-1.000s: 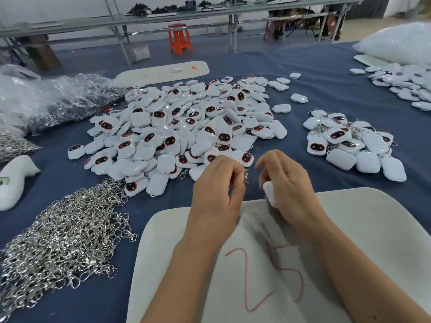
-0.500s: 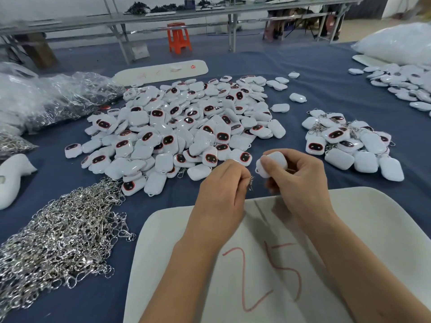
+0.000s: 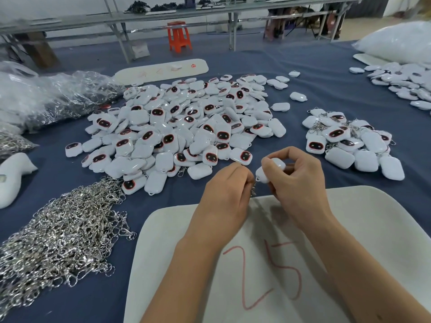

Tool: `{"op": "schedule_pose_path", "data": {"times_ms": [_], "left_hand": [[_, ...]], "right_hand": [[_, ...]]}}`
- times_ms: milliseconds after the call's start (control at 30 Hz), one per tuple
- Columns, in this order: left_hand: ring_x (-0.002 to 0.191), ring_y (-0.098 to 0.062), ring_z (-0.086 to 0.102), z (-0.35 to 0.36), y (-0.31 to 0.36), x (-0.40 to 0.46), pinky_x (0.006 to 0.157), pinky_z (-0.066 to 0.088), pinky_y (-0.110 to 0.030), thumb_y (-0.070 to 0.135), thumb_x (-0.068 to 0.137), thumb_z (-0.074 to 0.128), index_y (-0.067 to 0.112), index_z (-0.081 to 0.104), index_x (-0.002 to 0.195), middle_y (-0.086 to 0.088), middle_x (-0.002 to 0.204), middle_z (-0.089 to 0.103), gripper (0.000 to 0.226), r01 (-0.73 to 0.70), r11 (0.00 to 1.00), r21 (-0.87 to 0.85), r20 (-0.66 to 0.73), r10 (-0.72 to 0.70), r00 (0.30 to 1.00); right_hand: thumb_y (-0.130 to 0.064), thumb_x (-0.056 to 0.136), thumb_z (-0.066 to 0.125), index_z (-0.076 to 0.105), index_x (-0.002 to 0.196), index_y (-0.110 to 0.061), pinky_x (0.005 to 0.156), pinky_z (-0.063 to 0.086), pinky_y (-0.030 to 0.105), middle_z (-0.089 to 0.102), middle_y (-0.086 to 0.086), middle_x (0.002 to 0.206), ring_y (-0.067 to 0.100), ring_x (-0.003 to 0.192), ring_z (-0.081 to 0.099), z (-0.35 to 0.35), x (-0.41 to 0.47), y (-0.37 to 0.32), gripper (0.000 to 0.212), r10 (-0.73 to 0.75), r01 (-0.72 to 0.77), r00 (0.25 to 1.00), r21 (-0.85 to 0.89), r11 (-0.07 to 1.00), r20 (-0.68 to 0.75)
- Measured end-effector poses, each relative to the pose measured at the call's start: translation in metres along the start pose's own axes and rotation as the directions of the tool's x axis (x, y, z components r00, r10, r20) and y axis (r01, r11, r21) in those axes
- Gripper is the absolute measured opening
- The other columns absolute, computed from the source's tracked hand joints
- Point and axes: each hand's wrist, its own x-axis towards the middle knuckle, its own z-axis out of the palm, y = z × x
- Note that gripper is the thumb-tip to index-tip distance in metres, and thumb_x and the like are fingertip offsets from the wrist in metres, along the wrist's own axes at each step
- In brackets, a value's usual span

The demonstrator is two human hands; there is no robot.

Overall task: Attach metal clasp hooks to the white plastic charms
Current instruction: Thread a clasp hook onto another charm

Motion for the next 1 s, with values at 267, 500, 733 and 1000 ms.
{"op": "schedule_pose_path", "data": {"times_ms": [267,500,733,1000], "left_hand": [[0.084,-0.018,0.051,0.005,0.003,-0.003,0.077,0.042,-0.035,0.002,0.098,0.053,0.009,0.062,0.092,0.005,0.089,0.054,0.012,0.063,0.998,-0.027,0.020,-0.062,0.998],[0.084,-0.015,0.051,0.009,0.002,-0.005,0.077,0.042,-0.031,0.007,0.101,0.054,0.016,0.058,0.090,0.001,0.091,0.060,0.014,0.181,0.983,-0.041,0.001,-0.181,0.983],[0.086,-0.021,0.050,0.011,0.005,-0.005,0.078,0.041,-0.037,0.003,0.100,0.052,0.013,0.055,0.089,-0.004,0.094,0.058,0.015,0.260,0.965,-0.027,-0.029,-0.261,0.965],[0.076,-0.018,0.059,0.009,0.000,-0.003,0.071,0.048,-0.043,0.007,0.100,0.056,0.011,0.060,0.087,0.003,0.081,0.064,0.014,0.208,0.954,-0.216,-0.070,-0.227,0.971]], "right_hand": [[-0.025,0.089,0.075,0.070,0.083,-0.026,0.061,0.058,0.032,0.074,-0.008,0.070,0.011,0.060,0.070,0.001,-0.002,-0.002,0.008,-0.076,0.071,0.997,-0.130,0.989,-0.029],[-0.024,0.093,0.075,0.067,0.086,-0.026,0.058,0.055,0.039,0.068,-0.007,0.064,0.022,0.055,0.062,0.005,-0.008,-0.003,0.010,-0.225,0.219,0.974,-0.170,0.961,-0.017],[-0.021,0.093,0.076,0.065,0.090,-0.024,0.054,0.053,0.026,0.070,-0.009,0.065,0.015,0.053,0.063,0.009,-0.012,-0.002,0.011,-0.256,0.251,0.967,-0.175,0.952,-0.003],[-0.018,0.096,0.072,0.069,0.094,-0.013,0.044,0.043,0.020,0.068,0.006,0.059,0.011,0.046,0.056,0.011,-0.013,-0.007,0.006,0.034,-0.027,0.999,0.169,0.985,-0.040]]}}
